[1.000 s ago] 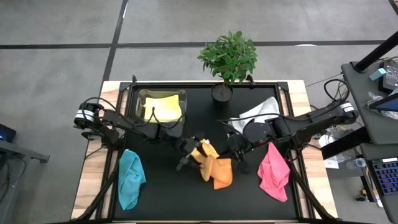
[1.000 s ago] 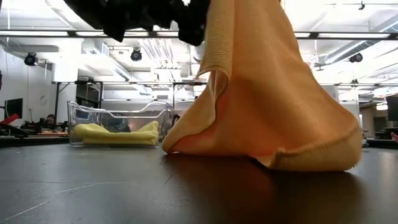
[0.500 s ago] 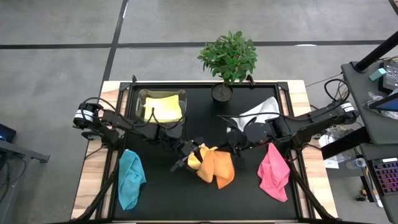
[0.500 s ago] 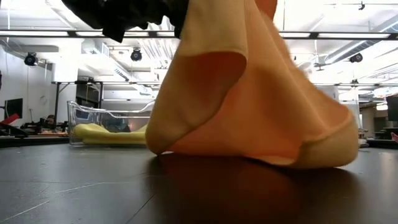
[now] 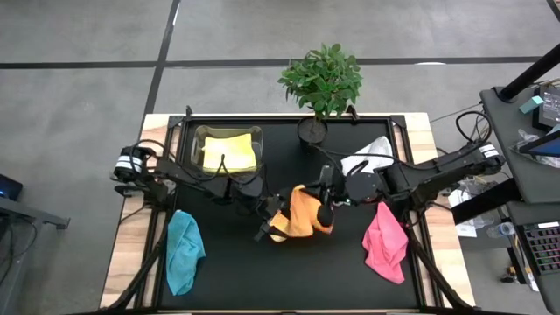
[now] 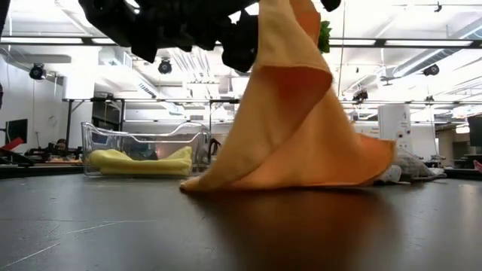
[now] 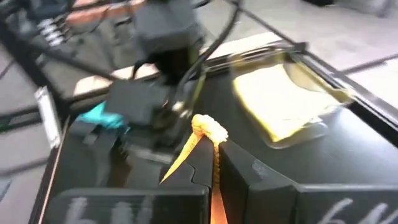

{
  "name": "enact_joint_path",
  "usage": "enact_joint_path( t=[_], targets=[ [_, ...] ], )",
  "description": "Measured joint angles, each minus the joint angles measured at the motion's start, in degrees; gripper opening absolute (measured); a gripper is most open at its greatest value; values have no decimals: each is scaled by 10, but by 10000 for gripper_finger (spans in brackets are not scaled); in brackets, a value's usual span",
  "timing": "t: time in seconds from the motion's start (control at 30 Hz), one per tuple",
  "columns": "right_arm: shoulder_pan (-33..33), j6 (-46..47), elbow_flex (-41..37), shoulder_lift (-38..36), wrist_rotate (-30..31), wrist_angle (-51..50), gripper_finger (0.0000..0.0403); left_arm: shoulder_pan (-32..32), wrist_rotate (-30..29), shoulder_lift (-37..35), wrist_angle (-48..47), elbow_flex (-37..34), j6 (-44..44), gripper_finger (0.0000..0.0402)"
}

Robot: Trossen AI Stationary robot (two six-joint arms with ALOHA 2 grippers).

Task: Fold microfiber towels
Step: Fold the orange towel

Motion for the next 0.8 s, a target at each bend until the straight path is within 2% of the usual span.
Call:
enact_joint_path(
  t=[0.23,0.4,0.53,0.7,0.8],
  targets=[
    [0,46,0,0,82,0,8,0,-15,5,1,9,-1,200],
    [0,60,0,0,95,0,8,0,-77,5,0,8,-14,192],
    [0,61,0,0,96,0,8,0,-89,6,-2,7,-14,139],
    [0,61,0,0,96,0,8,0,-124,4,-2,9,-22,19],
    [4,60,0,0,95,-10,8,1,-132,-3,-7,7,-31,6]
  ],
)
